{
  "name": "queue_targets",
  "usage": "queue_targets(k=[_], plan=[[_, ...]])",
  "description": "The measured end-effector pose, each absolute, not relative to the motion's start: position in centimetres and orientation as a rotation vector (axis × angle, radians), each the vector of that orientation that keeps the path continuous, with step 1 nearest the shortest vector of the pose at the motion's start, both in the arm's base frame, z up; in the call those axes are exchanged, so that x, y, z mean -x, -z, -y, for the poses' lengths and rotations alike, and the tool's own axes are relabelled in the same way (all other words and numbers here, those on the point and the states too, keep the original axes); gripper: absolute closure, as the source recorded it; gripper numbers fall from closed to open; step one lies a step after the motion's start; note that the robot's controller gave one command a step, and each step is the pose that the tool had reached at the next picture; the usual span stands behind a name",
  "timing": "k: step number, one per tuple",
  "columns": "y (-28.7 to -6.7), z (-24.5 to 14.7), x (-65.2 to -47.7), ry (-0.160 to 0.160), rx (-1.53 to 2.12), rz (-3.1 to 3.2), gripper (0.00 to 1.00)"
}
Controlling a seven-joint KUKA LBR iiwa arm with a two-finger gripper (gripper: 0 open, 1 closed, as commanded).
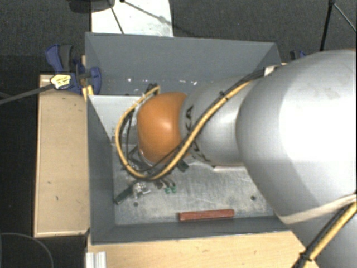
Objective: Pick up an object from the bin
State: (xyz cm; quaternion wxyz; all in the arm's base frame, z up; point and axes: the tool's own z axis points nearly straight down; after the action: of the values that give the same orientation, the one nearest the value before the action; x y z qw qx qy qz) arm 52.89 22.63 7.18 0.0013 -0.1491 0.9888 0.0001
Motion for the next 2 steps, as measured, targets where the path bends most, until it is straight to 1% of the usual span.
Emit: queue_targets(k=[1,2], plan=[[-7.2,-22.6,-52.9,0.0,0.466,-3.104,1.0],[-27.5,-22.9,-52.7,-0.002,0.449,-3.106,1.0]])
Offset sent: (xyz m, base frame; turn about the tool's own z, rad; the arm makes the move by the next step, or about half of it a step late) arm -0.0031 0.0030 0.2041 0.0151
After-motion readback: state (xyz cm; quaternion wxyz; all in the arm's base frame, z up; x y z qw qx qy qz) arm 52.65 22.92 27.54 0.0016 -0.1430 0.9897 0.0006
